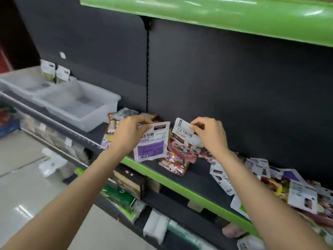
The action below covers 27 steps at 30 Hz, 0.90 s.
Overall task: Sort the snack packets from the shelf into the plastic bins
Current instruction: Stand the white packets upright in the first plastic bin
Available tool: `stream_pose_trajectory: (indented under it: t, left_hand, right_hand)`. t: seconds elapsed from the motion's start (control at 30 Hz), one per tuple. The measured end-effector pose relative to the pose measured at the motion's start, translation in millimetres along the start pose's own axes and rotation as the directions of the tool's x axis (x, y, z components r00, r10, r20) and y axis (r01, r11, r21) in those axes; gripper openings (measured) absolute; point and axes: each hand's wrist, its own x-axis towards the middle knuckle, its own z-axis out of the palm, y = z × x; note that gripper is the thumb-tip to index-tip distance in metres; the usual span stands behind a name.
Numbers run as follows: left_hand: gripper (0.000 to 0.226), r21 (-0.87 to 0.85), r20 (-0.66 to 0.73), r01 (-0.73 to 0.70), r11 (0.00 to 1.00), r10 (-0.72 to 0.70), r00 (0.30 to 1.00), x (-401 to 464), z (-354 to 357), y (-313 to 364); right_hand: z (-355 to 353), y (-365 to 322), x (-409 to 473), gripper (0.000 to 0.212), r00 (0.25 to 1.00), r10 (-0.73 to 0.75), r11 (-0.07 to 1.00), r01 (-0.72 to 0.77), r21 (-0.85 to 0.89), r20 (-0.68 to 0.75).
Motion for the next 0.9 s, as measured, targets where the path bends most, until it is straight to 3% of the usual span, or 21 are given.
stream_pose_trajectory:
  t: [0.4, 0.9]
  left_hand:
    - [0.011, 0.029, -0.074, 0.131, 0.991, -0.129, 0.989, 51.0, -159.5, -180.7]
    - [0.014, -0.076, -0.250, 0.226, 0.971, -0.238, 0.939, 198.1, -285.1, -373.5]
  right_hand:
    - [152.3, -196.2, 70.6, 0.006, 0.998, -0.055, 0.995, 0.051, 0.090, 0.033]
    - [342.2, -367.7, 256.8, 0.007, 0.979, -0.174, 0.967, 0.151, 0.203, 0.102]
